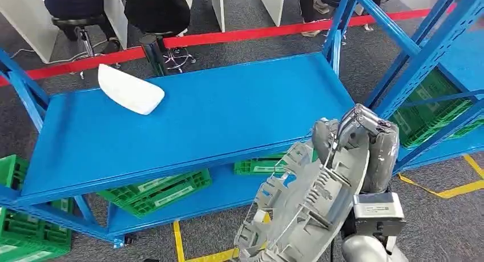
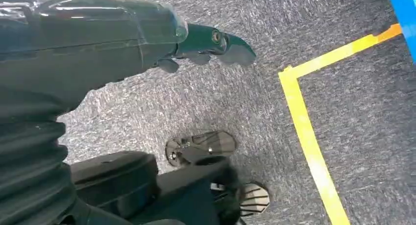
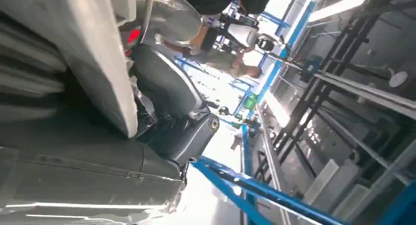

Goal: Take the parts from the cabinet and place them on the table.

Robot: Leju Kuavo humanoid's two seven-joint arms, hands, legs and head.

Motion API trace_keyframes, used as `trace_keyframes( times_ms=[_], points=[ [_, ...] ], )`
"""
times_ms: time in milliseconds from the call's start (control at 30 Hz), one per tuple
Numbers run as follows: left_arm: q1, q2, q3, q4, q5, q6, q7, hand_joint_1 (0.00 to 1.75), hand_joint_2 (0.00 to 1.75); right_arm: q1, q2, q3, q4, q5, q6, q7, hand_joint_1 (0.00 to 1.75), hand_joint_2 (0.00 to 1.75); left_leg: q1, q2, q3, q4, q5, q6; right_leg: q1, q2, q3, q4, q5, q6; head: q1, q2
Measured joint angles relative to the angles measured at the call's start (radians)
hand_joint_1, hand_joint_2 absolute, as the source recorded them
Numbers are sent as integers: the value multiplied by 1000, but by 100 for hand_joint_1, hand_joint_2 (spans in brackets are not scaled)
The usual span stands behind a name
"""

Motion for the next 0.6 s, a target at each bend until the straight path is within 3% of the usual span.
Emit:
trace_keyframes(
  times_ms=[33,100,133,167,233,267,300,333,400,433,467,500,600],
  points=[
    [1,-2,0,0,0,0,0,0,175,-1,0,0,-2,1,0,0,175,175,-1,-2,-5,-1,1,3,-1,0,0,-1,6,7,2,0],
    [4,-3,0,0,-2,0,0,0,175,0,-1,0,-8,4,2,3,175,175,-2,-2,-18,-2,16,22,-3,1,-3,-3,18,19,2,0],
    [2,-3,0,0,-2,0,0,0,175,0,-1,-1,-8,5,2,3,175,175,0,3,-22,-3,26,32,-6,3,-9,8,-9,23,1,0],
    [1,-5,0,0,-3,0,0,0,175,-1,-1,-1,-10,7,2,4,175,175,0,2,-33,-3,34,41,-6,2,-23,47,-61,25,10,0],
    [2,-8,0,0,-3,-1,0,0,175,-1,-1,0,-10,8,3,4,175,175,-6,2,-57,-2,52,50,-4,3,-60,197,-173,28,22,0],
    [2,-10,0,0,-3,-1,0,0,175,-1,-2,0,-10,8,3,5,175,175,-10,2,-68,-2,61,52,-4,3,-71,261,-202,28,28,0],
    [3,-11,0,0,-3,-1,0,0,175,0,-2,0,-10,8,3,6,175,175,-15,2,-80,-1,70,54,-3,3,-69,295,-204,25,31,0],
    [3,-11,0,0,-3,-1,0,0,175,0,-2,0,-10,8,3,6,175,175,-20,3,-92,0,79,55,-1,3,-50,289,-181,18,33,0],
    [3,-11,0,0,-3,-1,0,0,175,-1,-2,0,-10,9,3,6,175,175,-29,3,-110,0,94,56,9,4,39,161,-107,-4,39,0],
    [2,-12,0,0,-3,-1,0,0,175,-2,-2,0,-11,9,3,6,175,175,-30,4,-115,0,101,56,20,6,99,66,-85,-23,42,0],
    [2,-18,0,-1,-3,-1,0,0,175,-4,-2,0,-14,10,3,6,175,175,-32,5,-120,0,107,52,31,5,142,-9,-97,-44,40,0],
    [2,-19,0,-1,-3,-1,0,0,175,-4,-2,0,-19,10,4,6,175,175,-33,7,-125,1,115,48,28,3,160,-48,-99,-44,39,0],
    [4,-21,0,-1,-3,-2,-2,0,175,-5,-3,0,-23,10,6,6,175,175,-25,11,-136,-3,140,31,37,5,151,-59,-81,-48,48,0]
  ],
)
